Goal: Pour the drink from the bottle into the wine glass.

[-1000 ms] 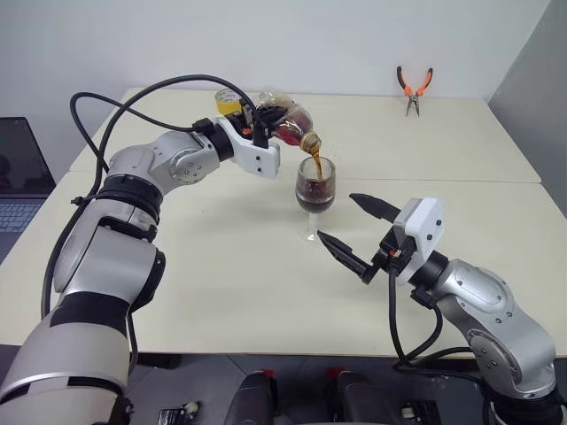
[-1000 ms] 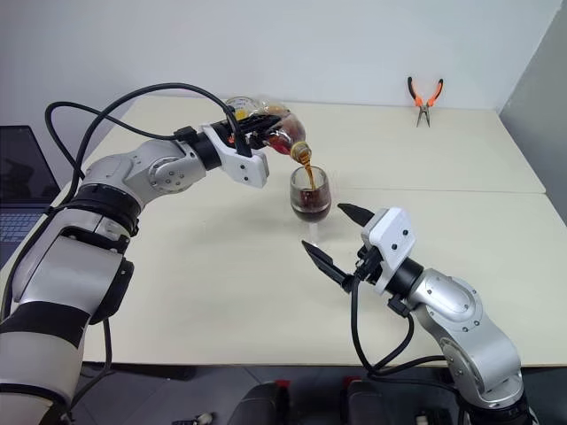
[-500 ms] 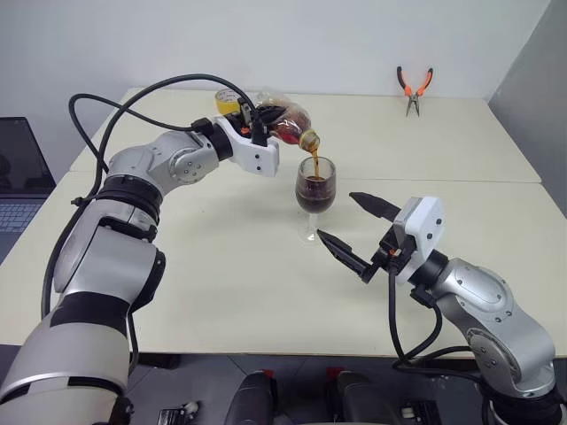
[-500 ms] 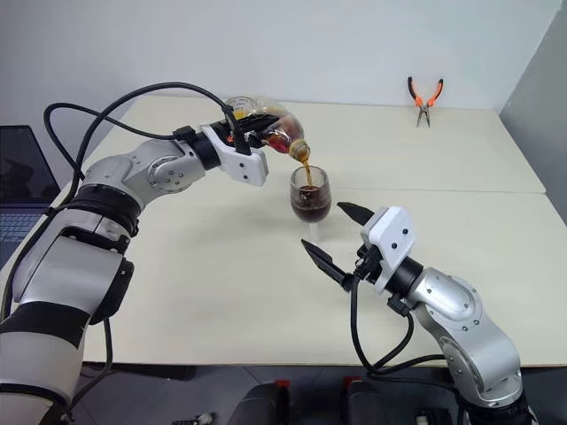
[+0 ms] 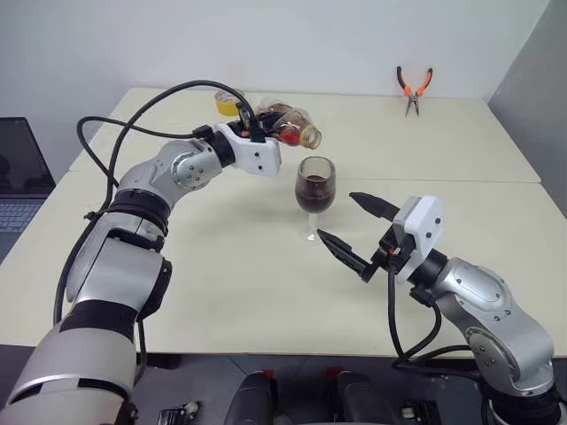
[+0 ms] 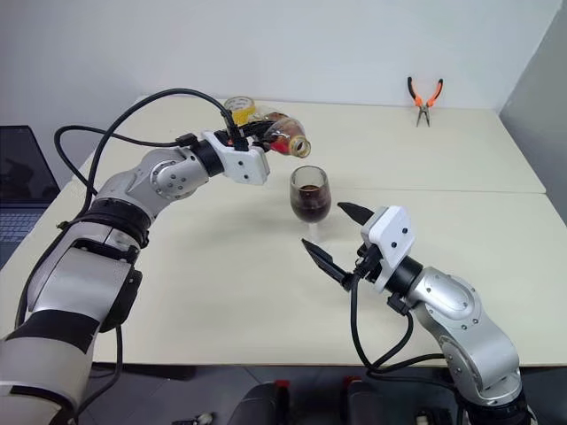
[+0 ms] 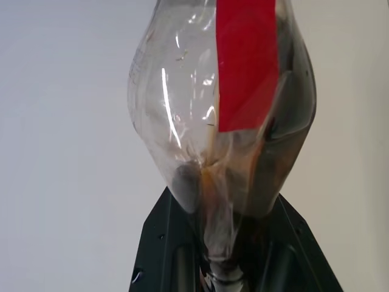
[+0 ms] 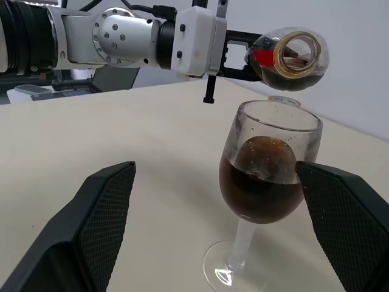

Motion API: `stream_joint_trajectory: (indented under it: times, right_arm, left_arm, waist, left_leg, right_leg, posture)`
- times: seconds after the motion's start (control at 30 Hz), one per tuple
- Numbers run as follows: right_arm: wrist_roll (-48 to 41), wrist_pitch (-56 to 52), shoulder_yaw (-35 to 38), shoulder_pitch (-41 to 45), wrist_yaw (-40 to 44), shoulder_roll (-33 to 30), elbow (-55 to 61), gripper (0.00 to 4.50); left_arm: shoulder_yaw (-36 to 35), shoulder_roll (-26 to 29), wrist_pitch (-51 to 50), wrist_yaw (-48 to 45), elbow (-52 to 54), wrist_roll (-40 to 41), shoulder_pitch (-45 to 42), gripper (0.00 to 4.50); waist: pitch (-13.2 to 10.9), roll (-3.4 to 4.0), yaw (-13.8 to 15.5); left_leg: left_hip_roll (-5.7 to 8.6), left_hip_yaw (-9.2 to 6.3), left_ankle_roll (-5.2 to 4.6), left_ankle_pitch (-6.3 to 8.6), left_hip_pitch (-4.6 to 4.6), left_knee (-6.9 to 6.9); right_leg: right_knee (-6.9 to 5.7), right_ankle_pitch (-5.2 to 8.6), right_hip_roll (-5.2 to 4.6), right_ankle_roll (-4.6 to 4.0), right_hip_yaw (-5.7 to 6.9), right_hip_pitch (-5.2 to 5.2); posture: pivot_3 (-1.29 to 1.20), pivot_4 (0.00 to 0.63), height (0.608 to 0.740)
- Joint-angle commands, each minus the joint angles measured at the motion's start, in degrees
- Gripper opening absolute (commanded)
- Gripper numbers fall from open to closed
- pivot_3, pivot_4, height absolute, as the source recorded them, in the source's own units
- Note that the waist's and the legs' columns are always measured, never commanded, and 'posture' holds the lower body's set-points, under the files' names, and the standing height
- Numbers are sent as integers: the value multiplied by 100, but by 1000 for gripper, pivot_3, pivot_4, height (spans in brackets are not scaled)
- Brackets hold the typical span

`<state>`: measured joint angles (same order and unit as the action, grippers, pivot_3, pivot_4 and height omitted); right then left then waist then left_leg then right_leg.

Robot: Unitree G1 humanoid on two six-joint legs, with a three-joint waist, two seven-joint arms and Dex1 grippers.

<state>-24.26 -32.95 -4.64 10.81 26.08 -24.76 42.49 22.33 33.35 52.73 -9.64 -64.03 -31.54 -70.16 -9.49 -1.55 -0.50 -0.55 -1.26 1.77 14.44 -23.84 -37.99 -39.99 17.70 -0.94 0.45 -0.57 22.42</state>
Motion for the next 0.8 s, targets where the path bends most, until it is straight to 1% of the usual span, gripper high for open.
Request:
stream_joint_trajectory:
  times: [0.03,0.2,0.33,0.47,0.57,0.73,0.8]
  right_arm:
    - [-21,139,12,142,53,-2,101,4500]
    - [-27,150,8,184,94,-15,108,4500]
    - [-20,132,-28,180,184,-72,141,4500]
    - [79,37,-188,218,266,-218,191,4500]
    - [21,-121,-242,309,309,-331,228,4500]
    - [-378,-334,-126,458,427,-356,294,4500]
    - [-635,-429,-52,600,482,-310,264,4500]
  left_arm:
    - [-516,-136,-261,-436,299,796,87,505]
    - [-1084,-426,-996,-1262,901,1827,582,505]
    - [-1468,-611,-2016,-1569,1967,2468,1325,504]
    - [-1983,-855,-3480,-1328,3151,2994,2192,503]
    - [-2311,-994,-4311,-1039,3821,3215,2747,499]
    - [-2619,-1211,-5224,-709,4556,3405,3368,487]
    - [-2884,-1394,-5624,-332,4744,3524,3651,487]
  waist:
    - [0,0,1]
    - [0,0,-6]
    - [1,1,-28]
    - [1,1,-93]
    - [2,1,-107]
    - [2,0,-104]
    - [4,-1,-101]
  left_leg:
    - [0,-1,0,0,-1,0]
    - [0,-1,0,0,-1,-5]
    - [-1,-1,1,-1,0,-7]
    - [-5,-4,1,0,1,-7]
    - [-4,-7,-3,2,1,-8]
    - [-3,-12,-7,4,0,-8]
    - [-3,-11,-13,7,1,-9]
  right_leg:
    - [0,0,0,0,1,0]
    - [-1,0,0,0,1,-1]
    - [-3,0,0,0,-4,-2]
    - [-7,0,0,-1,-4,-2]
    - [-8,0,0,0,-3,-3]
    - [-9,0,-1,-1,0,-5]
    - [-7,0,-2,-1,0,-8]
  posture:
    - [0,150,740]
    - [0,150,740]
    - [0,150,740]
    - [0,150,740]
    - [0,150,740]
    - [0,150,740]
    - [0,150,740]
